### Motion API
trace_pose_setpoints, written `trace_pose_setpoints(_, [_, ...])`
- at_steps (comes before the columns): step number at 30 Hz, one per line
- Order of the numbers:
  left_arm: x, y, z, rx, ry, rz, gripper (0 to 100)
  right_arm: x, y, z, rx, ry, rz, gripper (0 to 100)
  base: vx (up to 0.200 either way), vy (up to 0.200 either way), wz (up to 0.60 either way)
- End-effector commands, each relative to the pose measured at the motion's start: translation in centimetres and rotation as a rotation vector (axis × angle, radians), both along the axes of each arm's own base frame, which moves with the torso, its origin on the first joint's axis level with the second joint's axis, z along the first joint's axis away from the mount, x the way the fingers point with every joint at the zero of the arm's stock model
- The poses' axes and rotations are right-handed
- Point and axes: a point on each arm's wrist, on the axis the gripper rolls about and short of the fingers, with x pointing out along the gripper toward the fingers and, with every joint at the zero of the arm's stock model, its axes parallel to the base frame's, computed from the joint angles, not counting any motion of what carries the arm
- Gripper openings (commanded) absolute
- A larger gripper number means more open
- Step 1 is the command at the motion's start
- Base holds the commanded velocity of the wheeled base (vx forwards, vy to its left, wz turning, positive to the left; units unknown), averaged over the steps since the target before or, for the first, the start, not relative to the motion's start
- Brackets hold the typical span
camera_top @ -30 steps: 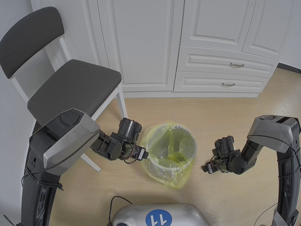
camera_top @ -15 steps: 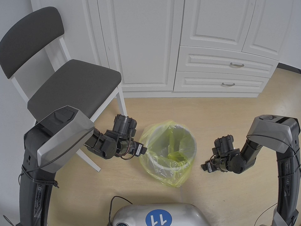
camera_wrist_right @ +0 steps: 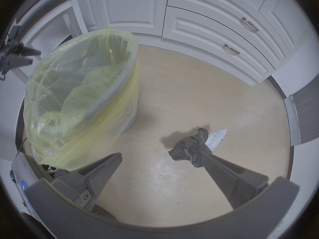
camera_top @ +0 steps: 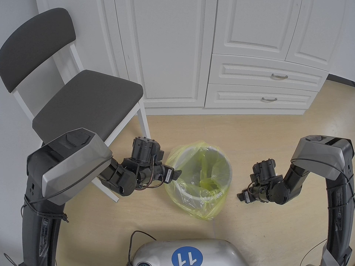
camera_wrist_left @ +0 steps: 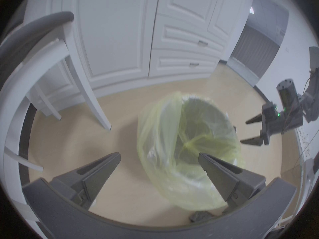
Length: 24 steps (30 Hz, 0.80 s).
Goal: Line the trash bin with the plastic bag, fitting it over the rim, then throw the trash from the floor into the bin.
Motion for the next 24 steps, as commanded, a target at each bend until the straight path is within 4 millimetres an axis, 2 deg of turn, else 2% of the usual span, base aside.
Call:
trace_pose_setpoints(1, [-1.1, -0.4, -0.3, -0.074, -0.09, -0.055, 100, 0.1, 0.0, -0.2, 0.0, 0.003, 0.002, 100, 0.0, 0.0, 0.0])
trace_pose_setpoints(4, [-1.4, -0.1, 0.5, -0.09, -0.128, -0.053, 100, 0.2, 0.1, -0.7, -0.001, 0.01, 0.0, 100, 0.0, 0.0, 0.0])
trace_pose_setpoints(7, [-2.0, 0.2, 2.7, -0.121, -0.165, -0.054, 100, 0.2, 0.1, -1.1, -0.004, 0.022, 0.004, 100, 0.0, 0.0, 0.0])
trace_pose_setpoints(10, [-3.0, 0.7, 3.9, -0.126, -0.176, -0.054, 100, 0.4, 0.2, -1.2, -0.001, 0.021, 0.004, 100, 0.0, 0.0, 0.0])
trace_pose_setpoints(12, [-4.4, 1.6, 5.8, -0.13, -0.193, -0.043, 100, 0.4, 0.2, -1.2, 0.005, 0.021, 0.009, 100, 0.0, 0.0, 0.0])
trace_pose_setpoints(14, [-5.6, 2.6, 6.8, -0.124, -0.193, -0.031, 100, 0.4, 0.1, -1.2, 0.009, 0.022, 0.01, 100, 0.0, 0.0, 0.0])
trace_pose_setpoints(15, [-6.7, 3.5, 7.7, -0.117, -0.195, -0.012, 100, 0.5, 0.0, -1.1, 0.011, 0.021, 0.009, 100, 0.0, 0.0, 0.0])
trace_pose_setpoints(18, [-8.9, 5.8, 8.8, -0.077, -0.192, 0.057, 100, 0.7, 0.0, -1.1, 0.019, 0.02, 0.01, 100, 0.0, 0.0, 0.0])
trace_pose_setpoints(21, [-10.8, 8.4, 8.7, -0.034, -0.165, 0.11, 100, 0.9, -0.2, -1.0, 0.021, 0.02, 0.004, 100, 0.0, 0.0, 0.0])
trace_pose_setpoints(24, [-12.1, 12.1, 8.1, 0.019, -0.134, 0.186, 100, 1.1, -0.5, -0.9, 0.027, 0.018, -0.005, 100, 0.0, 0.0, 0.0])
